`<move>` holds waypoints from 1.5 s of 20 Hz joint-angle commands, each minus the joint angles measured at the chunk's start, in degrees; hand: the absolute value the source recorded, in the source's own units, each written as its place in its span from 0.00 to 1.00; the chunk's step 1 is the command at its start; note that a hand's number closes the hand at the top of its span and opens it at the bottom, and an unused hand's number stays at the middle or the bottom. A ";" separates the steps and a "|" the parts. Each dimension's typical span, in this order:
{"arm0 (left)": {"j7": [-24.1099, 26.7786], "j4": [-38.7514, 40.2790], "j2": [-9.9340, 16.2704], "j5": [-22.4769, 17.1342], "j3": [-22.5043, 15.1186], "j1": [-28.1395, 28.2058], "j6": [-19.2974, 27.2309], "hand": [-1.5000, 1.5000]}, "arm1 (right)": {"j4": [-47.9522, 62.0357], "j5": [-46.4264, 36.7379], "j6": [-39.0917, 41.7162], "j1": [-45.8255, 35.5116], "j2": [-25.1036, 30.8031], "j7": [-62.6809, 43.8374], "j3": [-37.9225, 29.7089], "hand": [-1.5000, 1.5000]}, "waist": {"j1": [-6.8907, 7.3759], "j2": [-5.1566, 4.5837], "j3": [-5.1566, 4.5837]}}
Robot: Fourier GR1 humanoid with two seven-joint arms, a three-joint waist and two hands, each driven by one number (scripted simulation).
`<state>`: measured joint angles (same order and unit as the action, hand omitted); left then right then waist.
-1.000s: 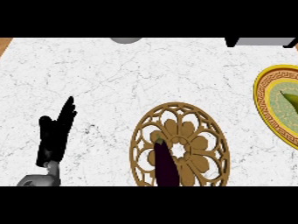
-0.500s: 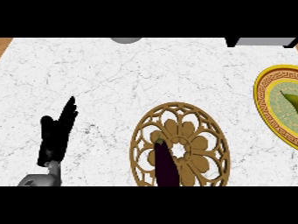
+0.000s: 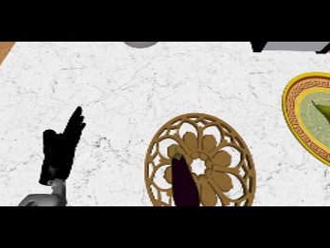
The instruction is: Pick the pear from the placemat and place it in the plate
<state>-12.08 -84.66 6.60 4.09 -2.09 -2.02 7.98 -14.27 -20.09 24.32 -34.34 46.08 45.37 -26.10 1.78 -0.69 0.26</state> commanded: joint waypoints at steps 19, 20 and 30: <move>-0.05 -1.48 -0.22 0.70 -0.51 1.63 -0.74 0.50 | 5.52 0.05 -1.57 5.50 4.65 9.78 -0.25 0.00 | 0.68 -0.26 0.25; 2.20 1.81 -2.32 1.83 -1.02 0.65 1.21 0.50 | 5.59 0.34 -1.35 4.34 4.39 8.85 -0.46 0.00 | 0.51 -0.47 0.23; -0.58 -0.50 -1.05 0.76 -0.65 -0.60 -0.52 0.50 | 6.82 3.22 -2.97 3.09 7.51 4.41 -3.52 0.00 | 1.45 -0.67 0.40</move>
<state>-12.10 -84.20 5.62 4.75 -2.17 -2.87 7.78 -8.36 -17.85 18.86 -30.86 52.19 48.66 -28.41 2.70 -1.23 0.59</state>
